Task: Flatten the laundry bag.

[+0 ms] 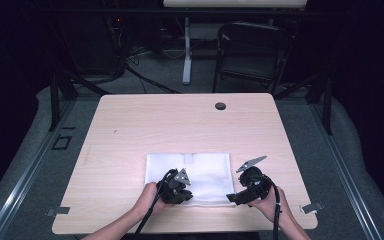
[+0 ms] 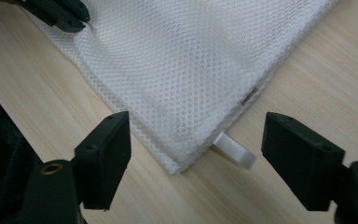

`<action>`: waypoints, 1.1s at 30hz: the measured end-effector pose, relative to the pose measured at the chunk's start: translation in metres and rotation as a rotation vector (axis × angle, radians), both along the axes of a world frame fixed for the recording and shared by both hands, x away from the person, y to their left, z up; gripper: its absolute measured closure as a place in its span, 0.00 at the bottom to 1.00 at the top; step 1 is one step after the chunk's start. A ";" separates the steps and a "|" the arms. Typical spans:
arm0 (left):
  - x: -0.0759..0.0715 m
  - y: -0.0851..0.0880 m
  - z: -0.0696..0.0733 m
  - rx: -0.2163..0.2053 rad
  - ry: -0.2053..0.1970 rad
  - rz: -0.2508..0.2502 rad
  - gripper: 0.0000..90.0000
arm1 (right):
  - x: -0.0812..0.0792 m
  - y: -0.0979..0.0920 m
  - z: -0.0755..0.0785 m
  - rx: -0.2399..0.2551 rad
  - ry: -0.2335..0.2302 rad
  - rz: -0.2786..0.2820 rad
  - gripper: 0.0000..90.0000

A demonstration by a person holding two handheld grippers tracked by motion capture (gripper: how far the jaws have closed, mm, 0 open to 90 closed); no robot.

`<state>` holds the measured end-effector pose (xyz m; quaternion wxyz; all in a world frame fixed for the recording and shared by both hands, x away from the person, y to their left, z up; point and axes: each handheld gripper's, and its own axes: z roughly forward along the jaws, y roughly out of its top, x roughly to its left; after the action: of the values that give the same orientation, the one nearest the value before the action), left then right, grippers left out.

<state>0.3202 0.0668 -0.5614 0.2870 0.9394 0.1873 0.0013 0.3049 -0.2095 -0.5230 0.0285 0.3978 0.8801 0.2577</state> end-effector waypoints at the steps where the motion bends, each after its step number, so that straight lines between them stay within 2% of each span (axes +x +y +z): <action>1: -0.001 0.000 0.000 0.004 -0.001 0.003 0.96 | 0.000 0.001 0.000 0.006 0.005 -0.004 0.36; 3: -0.001 -0.001 0.001 0.004 -0.012 -0.003 0.97 | 0.000 0.001 0.000 -0.003 0.008 -0.007 0.36; 4: -0.002 -0.001 0.001 0.004 -0.012 0.000 0.97 | -0.001 0.003 -0.001 0.011 0.015 -0.001 0.38; 8: -0.002 -0.001 0.002 0.011 -0.021 0.004 0.98 | -0.003 0.005 0.002 0.001 -0.019 0.025 0.48; 9: -0.003 -0.001 0.002 0.009 -0.022 0.010 0.98 | -0.004 0.007 0.003 0.014 -0.029 0.014 0.52; 10: -0.003 -0.001 0.002 -0.001 -0.014 0.019 0.99 | -0.008 0.007 0.008 0.025 -0.074 0.028 0.60; 12: -0.002 -0.001 0.003 -0.004 -0.016 0.025 0.99 | -0.011 0.009 0.012 0.026 -0.106 0.047 0.71; 14: -0.002 0.000 0.003 -0.012 -0.013 0.034 0.99 | -0.015 0.012 0.013 0.031 -0.119 0.067 0.78; 16: -0.002 0.000 0.004 -0.008 -0.014 0.034 0.99 | -0.016 0.014 0.013 0.030 -0.125 0.076 0.81; 17: -0.001 0.001 0.005 -0.015 -0.009 0.037 0.99 | -0.018 0.019 0.011 0.014 -0.125 0.107 0.84; 18: -0.001 0.001 0.005 -0.015 -0.009 0.037 0.99 | -0.018 0.019 0.011 0.014 -0.125 0.107 0.84; 19: -0.001 0.001 0.005 -0.015 -0.012 0.041 0.99 | -0.019 0.023 0.009 0.006 -0.123 0.130 0.86; 21: 0.000 0.002 0.006 -0.022 -0.013 0.048 0.99 | -0.020 0.026 0.008 0.009 -0.122 0.144 0.86; 22: 0.000 0.003 0.007 -0.029 -0.010 0.051 0.99 | -0.021 0.030 0.007 0.003 -0.124 0.159 0.80; 23: 0.000 0.003 0.007 -0.029 -0.010 0.051 0.99 | -0.021 0.030 0.007 0.003 -0.124 0.159 0.80; 24: 0.001 0.003 0.007 -0.031 -0.005 0.051 0.99 | -0.019 0.035 0.004 -0.011 -0.129 0.134 0.73; 25: 0.001 0.003 0.007 -0.033 -0.006 0.051 0.99 | -0.019 0.035 0.004 -0.011 -0.129 0.134 0.73; 26: 0.000 0.003 0.007 -0.040 -0.003 0.055 0.99 | -0.017 0.038 0.002 -0.007 -0.133 0.165 0.63; 27: 0.000 0.003 0.008 -0.043 -0.004 0.057 0.99 | -0.015 0.041 0.000 -0.020 -0.131 0.157 0.57; 29: 0.000 0.003 0.008 -0.044 -0.002 0.056 0.99 | -0.012 0.047 -0.007 -0.034 -0.108 0.176 0.52; 33: 0.000 0.002 0.006 -0.044 0.007 0.063 0.99 | -0.005 0.057 -0.023 -0.103 -0.078 0.175 0.58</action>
<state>0.3205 0.0690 -0.5553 0.3068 0.9266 0.2176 0.0028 0.2995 -0.1524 -0.5459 0.0606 0.3071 0.9217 0.2289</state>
